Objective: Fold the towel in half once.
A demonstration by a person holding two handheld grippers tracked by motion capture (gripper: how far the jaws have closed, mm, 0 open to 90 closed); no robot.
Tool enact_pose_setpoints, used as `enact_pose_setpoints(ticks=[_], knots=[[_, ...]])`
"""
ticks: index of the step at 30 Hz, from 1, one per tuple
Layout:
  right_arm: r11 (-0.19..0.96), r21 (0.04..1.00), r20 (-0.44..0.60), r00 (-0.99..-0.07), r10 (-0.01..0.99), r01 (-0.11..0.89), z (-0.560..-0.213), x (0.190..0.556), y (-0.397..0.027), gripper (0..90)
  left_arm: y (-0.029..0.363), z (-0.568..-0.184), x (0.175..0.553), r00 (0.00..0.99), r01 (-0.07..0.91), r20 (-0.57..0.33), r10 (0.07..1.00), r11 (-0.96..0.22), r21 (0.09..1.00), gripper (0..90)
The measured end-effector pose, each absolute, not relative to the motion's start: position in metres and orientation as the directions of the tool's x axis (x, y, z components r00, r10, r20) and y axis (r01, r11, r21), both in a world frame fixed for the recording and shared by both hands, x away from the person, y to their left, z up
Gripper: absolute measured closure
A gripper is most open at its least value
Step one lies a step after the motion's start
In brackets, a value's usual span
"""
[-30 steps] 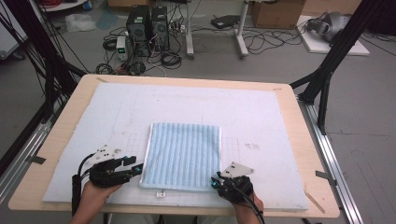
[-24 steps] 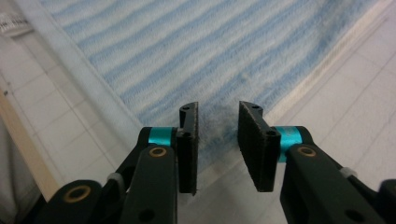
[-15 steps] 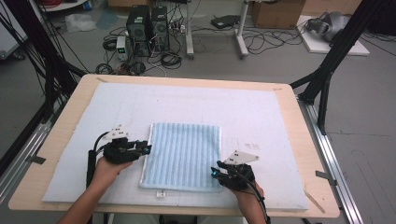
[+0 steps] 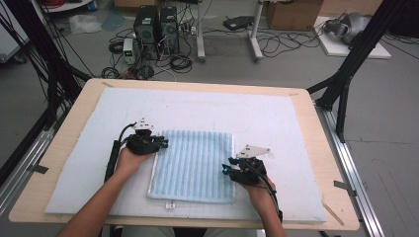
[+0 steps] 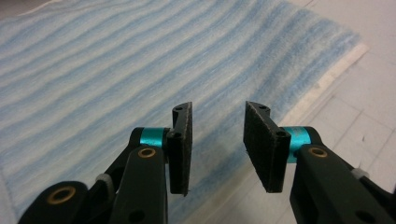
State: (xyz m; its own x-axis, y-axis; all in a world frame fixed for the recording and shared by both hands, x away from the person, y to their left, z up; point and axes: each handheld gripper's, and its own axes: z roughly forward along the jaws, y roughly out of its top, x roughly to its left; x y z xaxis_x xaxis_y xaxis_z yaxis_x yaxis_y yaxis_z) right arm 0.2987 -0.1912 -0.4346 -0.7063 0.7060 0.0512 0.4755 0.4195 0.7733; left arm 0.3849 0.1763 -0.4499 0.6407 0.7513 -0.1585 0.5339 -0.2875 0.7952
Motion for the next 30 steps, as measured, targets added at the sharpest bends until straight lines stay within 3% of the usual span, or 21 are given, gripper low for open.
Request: enact_pose_setpoints(ticks=[9,17,20,23,25,30], knots=[[0.383,0.785,0.054,-0.670,0.740,0.487,-0.433,0.325,-0.196,60.5,0.181,-0.448,0.385,0.623,0.537,-0.133,0.771,-0.298,0.789,67.9],[0.320,0.800,0.096,-0.635,0.767,0.507,-0.438,0.367,-0.189,70.5,0.181,-0.449,0.385,0.622,0.533,-0.124,0.773,-0.302,0.790,71.5],[0.373,0.757,0.041,-0.608,0.793,0.537,-0.447,0.378,-0.185,72.3,0.181,-0.449,0.385,0.619,0.534,-0.123,0.776,-0.301,0.790,73.4],[0.352,0.755,0.040,-0.575,0.817,0.553,-0.447,0.378,-0.191,73.5,0.181,-0.448,0.385,0.617,0.536,-0.118,0.778,-0.306,0.787,75.2],[0.350,0.744,0.028,-0.549,0.835,0.570,-0.446,0.378,-0.195,69.5,0.182,-0.447,0.386,0.615,0.544,-0.122,0.779,-0.307,0.781,75.5],[0.279,0.785,0.079,-0.536,0.841,0.553,-0.443,0.381,-0.205,66.4,0.189,-0.438,0.400,0.564,0.544,-0.138,0.814,-0.240,0.804,64.0]])
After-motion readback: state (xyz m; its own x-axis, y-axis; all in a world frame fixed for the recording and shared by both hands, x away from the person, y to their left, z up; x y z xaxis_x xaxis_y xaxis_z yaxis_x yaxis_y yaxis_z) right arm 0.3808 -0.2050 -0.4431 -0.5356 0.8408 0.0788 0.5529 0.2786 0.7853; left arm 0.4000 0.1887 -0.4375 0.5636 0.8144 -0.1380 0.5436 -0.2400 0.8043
